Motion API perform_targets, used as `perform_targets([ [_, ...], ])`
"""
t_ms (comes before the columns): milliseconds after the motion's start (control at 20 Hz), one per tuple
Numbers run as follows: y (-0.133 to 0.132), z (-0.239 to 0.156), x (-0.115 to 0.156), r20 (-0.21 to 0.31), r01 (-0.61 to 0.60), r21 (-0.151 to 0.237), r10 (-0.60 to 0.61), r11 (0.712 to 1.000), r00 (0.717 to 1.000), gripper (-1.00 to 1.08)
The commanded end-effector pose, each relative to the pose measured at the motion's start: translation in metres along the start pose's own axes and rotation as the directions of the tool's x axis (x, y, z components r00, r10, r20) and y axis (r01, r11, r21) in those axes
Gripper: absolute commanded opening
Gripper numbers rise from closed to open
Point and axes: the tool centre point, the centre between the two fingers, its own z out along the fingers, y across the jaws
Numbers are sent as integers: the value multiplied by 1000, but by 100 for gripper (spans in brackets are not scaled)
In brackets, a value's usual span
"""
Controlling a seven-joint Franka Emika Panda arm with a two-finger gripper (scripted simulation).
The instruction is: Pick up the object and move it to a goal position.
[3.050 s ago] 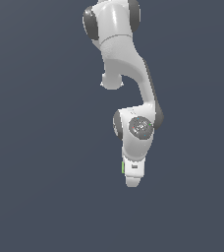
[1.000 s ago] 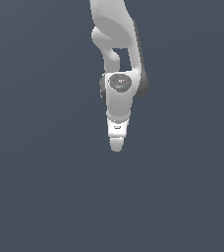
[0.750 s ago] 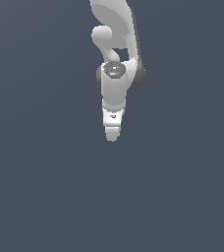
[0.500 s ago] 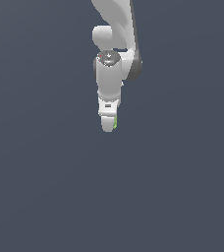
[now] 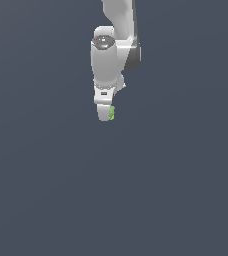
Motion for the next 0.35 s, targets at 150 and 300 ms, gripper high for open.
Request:
perform_targets([
  [150, -9, -7, -6, -1, 1, 0, -1, 1000, 1000, -100],
  [300, -10, -8, -7, -1, 1, 0, -1, 1000, 1000, -100],
])
